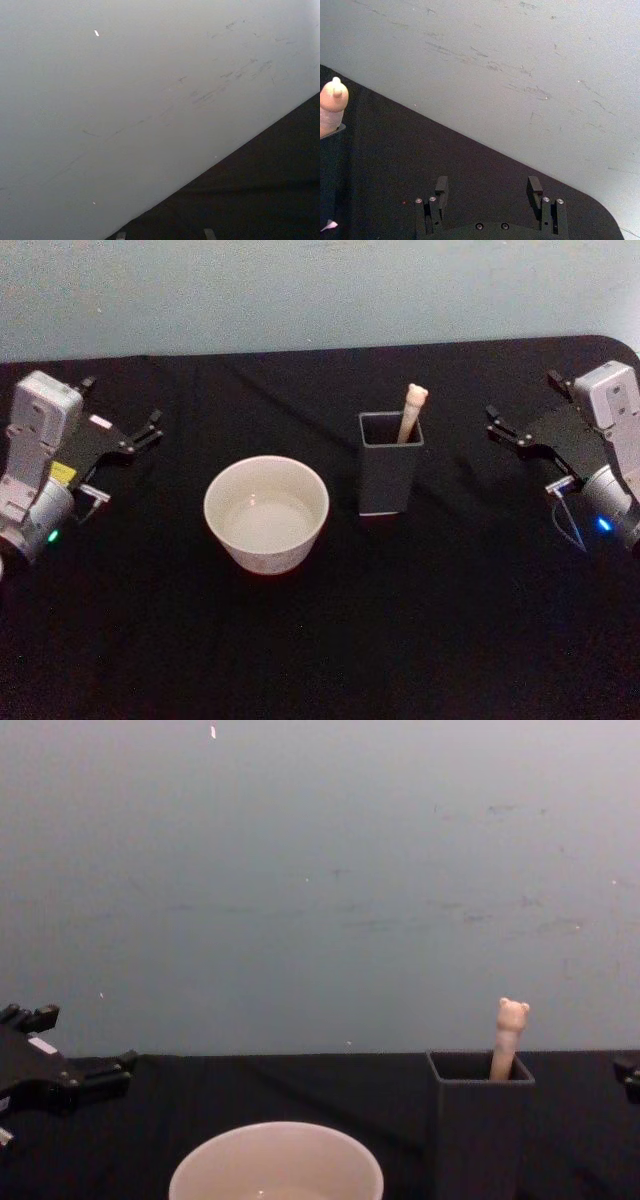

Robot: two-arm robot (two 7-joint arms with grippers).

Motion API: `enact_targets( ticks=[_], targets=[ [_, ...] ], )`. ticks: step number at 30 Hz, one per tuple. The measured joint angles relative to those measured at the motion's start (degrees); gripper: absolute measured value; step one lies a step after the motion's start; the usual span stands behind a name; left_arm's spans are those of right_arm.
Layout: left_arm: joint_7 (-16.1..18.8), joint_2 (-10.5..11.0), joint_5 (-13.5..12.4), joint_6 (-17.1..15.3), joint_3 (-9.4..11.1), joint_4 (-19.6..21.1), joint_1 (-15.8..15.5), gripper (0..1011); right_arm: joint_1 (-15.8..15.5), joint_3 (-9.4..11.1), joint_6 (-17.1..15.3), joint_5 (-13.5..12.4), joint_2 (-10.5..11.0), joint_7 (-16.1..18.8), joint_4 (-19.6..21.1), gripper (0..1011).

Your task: Pick up the stirring spoon with one hand, stir inside the cup, then place it back in its original position.

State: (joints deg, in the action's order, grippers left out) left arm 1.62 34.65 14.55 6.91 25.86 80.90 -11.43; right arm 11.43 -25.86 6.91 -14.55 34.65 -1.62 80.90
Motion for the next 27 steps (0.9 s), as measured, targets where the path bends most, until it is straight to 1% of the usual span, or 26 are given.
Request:
enact_targets(
  ticks=[27],
  targets=[
    [0.0, 0.0, 0.0, 0.0, 0.0, 0.0, 0.0, 1001, 0.0, 0.0, 0.0, 0.0, 0.0, 0.0, 0.0, 1000]
  ],
)
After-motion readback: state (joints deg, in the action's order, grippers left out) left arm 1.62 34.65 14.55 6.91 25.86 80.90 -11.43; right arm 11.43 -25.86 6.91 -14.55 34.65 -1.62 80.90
